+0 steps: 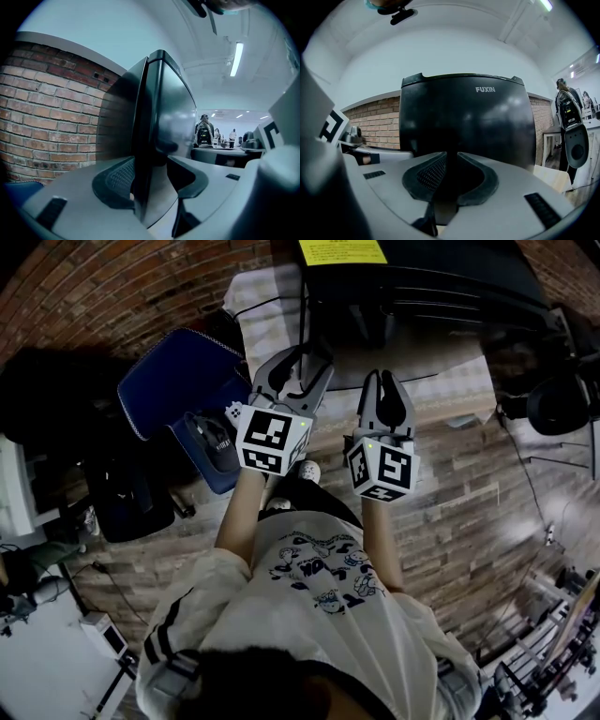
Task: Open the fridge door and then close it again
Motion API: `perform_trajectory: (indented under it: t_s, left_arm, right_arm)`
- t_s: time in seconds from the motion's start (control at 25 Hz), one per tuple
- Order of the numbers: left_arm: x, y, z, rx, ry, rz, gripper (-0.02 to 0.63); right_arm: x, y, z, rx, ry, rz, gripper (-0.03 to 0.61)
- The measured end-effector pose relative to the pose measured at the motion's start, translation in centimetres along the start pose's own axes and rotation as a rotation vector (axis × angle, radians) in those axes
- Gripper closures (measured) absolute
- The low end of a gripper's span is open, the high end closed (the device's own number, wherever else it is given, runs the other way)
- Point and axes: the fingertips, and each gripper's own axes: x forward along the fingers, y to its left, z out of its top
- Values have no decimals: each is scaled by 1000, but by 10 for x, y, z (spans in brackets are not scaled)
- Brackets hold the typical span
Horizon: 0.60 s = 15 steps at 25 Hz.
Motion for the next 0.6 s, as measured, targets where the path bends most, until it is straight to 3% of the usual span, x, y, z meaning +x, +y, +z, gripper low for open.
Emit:
perform_trajectory:
  t_s: [0.32,0.6]
  left_arm:
    - [1,0,1,37,8,-72,405]
    - [1,-1,1,50,6,-44,416]
  right_arm:
    - [-1,0,0,-2,1,14,517]
    - [-3,4,0,-2,-5,26,517]
